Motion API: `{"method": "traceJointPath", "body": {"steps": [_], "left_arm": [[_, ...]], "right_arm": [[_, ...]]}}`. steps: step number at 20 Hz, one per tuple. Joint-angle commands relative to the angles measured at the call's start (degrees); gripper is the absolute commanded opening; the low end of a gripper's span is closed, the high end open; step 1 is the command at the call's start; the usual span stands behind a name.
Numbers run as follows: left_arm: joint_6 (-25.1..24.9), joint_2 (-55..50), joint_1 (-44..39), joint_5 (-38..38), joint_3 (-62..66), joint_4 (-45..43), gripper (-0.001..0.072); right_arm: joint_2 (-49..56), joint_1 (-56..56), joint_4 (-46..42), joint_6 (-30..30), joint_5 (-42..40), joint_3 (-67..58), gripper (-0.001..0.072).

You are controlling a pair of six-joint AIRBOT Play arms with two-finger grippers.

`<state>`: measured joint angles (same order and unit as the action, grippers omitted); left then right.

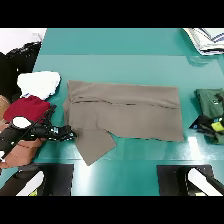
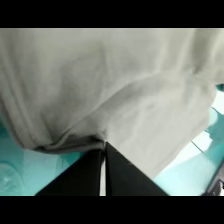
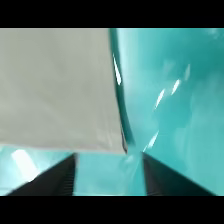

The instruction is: Fold the shirts.

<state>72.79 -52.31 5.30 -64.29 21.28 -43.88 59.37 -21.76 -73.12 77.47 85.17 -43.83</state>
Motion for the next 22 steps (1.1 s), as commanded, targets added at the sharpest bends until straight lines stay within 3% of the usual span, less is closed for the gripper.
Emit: {"method": "traceJointPath", "body": {"steps": [1, 5, 7, 12, 13, 16, 17, 19, 22], "left_arm": [[-2.6, 0.1, 0.0, -1.5, 0.0, 1.2, 0.0023], [-2.7, 0.1, 0.0, -1.1, 0.0, 1.2, 0.0023], [-2.7, 0.1, 0.0, -1.1, 0.0, 1.2, 0.0023], [-2.7, 0.1, 0.0, -1.1, 0.0, 1.2, 0.0023], [-2.7, 0.1, 0.0, -1.1, 0.0, 1.2, 0.0023], [-2.7, 0.1, 0.0, -1.2, 0.0, 1.1, 0.0022], [-2.7, 0.1, 0.0, -1.8, 0.1, 0.7, 0.0022], [-2.3, 0.7, 0.0, -5.1, 1.2, -1.1, 0.0020], [4.0, 9.0, 0.0, -8.6, 1.8, -8.0, 0.0020]], "right_arm": [[0.0, -3.5, 0.1, 0.0, -1.4, 9.4, 0.0502], [0.0, -3.4, 3.0, 0.0, -7.5, 15.2, 0.0497], [0.0, -3.4, 6.1, 0.0, -10.3, 15.5, 0.0441], [0.0, -2.6, 10.4, 0.0, -15.0, 15.5, 0.0431], [0.0, -1.9, 10.4, 0.0, -15.8, 15.5, 0.0401], [0.0, 1.2, 10.4, 0.0, -16.6, 15.5, 0.0087], [0.0, 2.2, 10.4, -0.1, -16.1, 15.4, 0.0016], [-0.4, 4.6, 8.4, -0.6, -12.5, 13.8, 0.0015], [-5.7, 7.5, 0.1, -0.4, -6.2, 10.4, 0.0015]]}}
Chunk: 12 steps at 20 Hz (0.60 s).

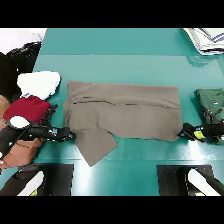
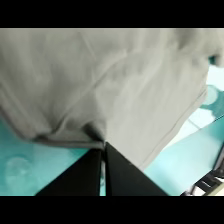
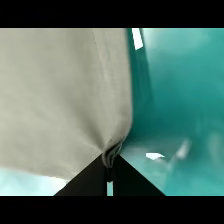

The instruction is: Fold the shirts.

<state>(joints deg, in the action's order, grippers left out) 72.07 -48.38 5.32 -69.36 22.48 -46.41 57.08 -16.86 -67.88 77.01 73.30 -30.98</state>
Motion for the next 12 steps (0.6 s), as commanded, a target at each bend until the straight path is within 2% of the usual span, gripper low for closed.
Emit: {"method": "traceJointPath", "body": {"steps": [1, 4, 6, 9, 12], "left_arm": [[6.7, 8.4, 0.0, -5.7, 0.5, -7.5, 0.0020], [12.3, 18.5, 0.0, -15.3, 0.8, -8.2, 0.0021], [14.5, 22.4, 0.0, -18.6, 3.1, -7.1, 0.0021], [14.9, 21.0, 0.0, -14.1, 10.0, -7.4, 0.0022], [11.6, 12.3, 0.0, -3.3, 16.0, -7.3, 0.0022]], "right_arm": [[-5.8, 2.8, -7.2, 0.1, 8.1, -3.4, 0.0015], [-14.0, 1.3, -12.4, 0.1, 16.3, -5.0, 0.0015], [-19.1, -0.8, -13.0, 0.1, 18.6, -5.1, 0.0014], [-22.7, -0.9, -10.0, 0.9, 15.7, -5.2, 0.0014], [-17.2, 1.6, -7.9, 1.6, 11.2, -7.1, 0.0014]]}}
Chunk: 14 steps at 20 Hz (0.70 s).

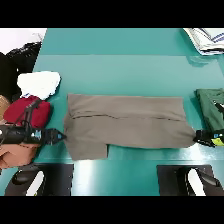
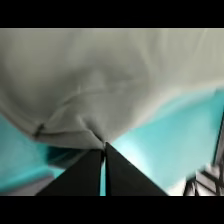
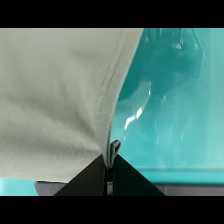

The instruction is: Fold the shirts.

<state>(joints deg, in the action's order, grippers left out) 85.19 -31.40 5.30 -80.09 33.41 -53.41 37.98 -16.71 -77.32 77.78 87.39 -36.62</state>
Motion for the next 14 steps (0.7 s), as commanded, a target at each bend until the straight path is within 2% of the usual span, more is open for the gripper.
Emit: {"method": "traceJointPath", "body": {"steps": [1, 5, 9, 11, 14], "left_arm": [[-2.6, -8.4, 0.0, 9.5, 6.6, -0.2, 0.0022], [-7.4, -26.0, 0.0, 15.3, 13.4, 2.0, 0.0023], [-10.9, -41.0, 0.0, 19.4, 21.3, 5.7, 0.0023], [-11.0, -46.3, 0.0, 20.0, 25.7, 6.8, 0.0023], [-11.1, -50.4, 0.0, 21.5, 30.6, 8.1, 0.0025]], "right_arm": [[4.9, 2.5, 1.2, 1.4, -4.2, -3.3, 0.0014], [20.0, 8.0, 1.2, 3.0, -9.6, -13.7, 0.0014], [34.6, 11.5, 1.4, 4.8, -9.4, -24.2, 0.0015], [39.7, 12.0, 2.8, 4.9, -9.5, -28.8, 0.0016], [45.7, 10.6, 9.4, 4.9, -9.8, -35.7, 0.0017]]}}
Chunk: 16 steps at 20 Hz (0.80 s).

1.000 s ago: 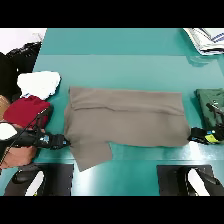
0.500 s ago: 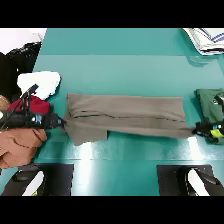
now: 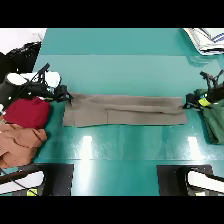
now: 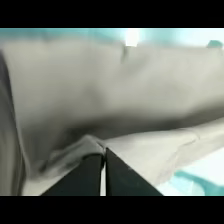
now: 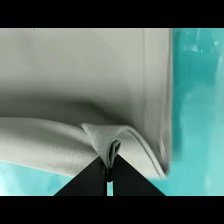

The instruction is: Fold the shirts.

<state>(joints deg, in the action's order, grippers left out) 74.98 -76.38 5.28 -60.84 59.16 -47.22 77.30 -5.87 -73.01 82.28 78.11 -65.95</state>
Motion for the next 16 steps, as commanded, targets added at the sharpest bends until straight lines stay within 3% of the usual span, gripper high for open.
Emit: {"method": "traceJointPath", "body": {"steps": [1, 2, 3, 4, 8, 9, 10, 11, 16], "left_arm": [[-0.7, -5.6, 0.0, 3.2, 5.8, 2.1, 0.0079], [0.0, -5.6, 0.0, 3.4, 6.3, 2.5, 0.0364], [0.1, -5.6, 0.1, 3.4, 6.8, 2.8, 0.0568], [0.0, -5.6, 0.0, 2.7, 7.4, 2.8, 0.0545], [0.0, -5.4, 0.0, -3.0, 10.2, 3.0, 0.0536], [0.0, -5.4, 0.0, -3.7, 10.2, 3.2, 0.0465], [-0.2, -5.4, 0.0, -4.3, 10.2, 3.2, 0.0209], [-0.9, -5.4, 0.0, -4.7, 10.2, 3.3, 0.0022], [-0.9, -5.4, -3.5, -6.2, 10.2, 4.4, 0.0023]], "right_arm": [[8.0, -1.0, 7.5, 0.2, -0.7, -8.7, 0.0023], [9.4, -1.7, 9.4, -0.5, -0.6, -10.8, 0.0164], [10.5, -2.6, 10.7, -1.0, -0.3, -12.8, 0.0433], [11.2, -3.2, 11.1, -1.4, 0.9, -14.5, 0.0523], [10.4, -8.3, 10.0, -7.1, 6.8, -14.6, 0.0521], [9.7, -10.1, 10.1, -8.2, 7.0, -12.4, 0.0520], [9.1, -11.9, 10.1, -9.4, 6.9, -10.0, 0.0520], [9.0, -13.8, 10.2, -10.4, 6.9, -7.4, 0.0520], [13.9, -19.1, 17.7, -17.7, 5.9, 0.2, 0.0519]]}}
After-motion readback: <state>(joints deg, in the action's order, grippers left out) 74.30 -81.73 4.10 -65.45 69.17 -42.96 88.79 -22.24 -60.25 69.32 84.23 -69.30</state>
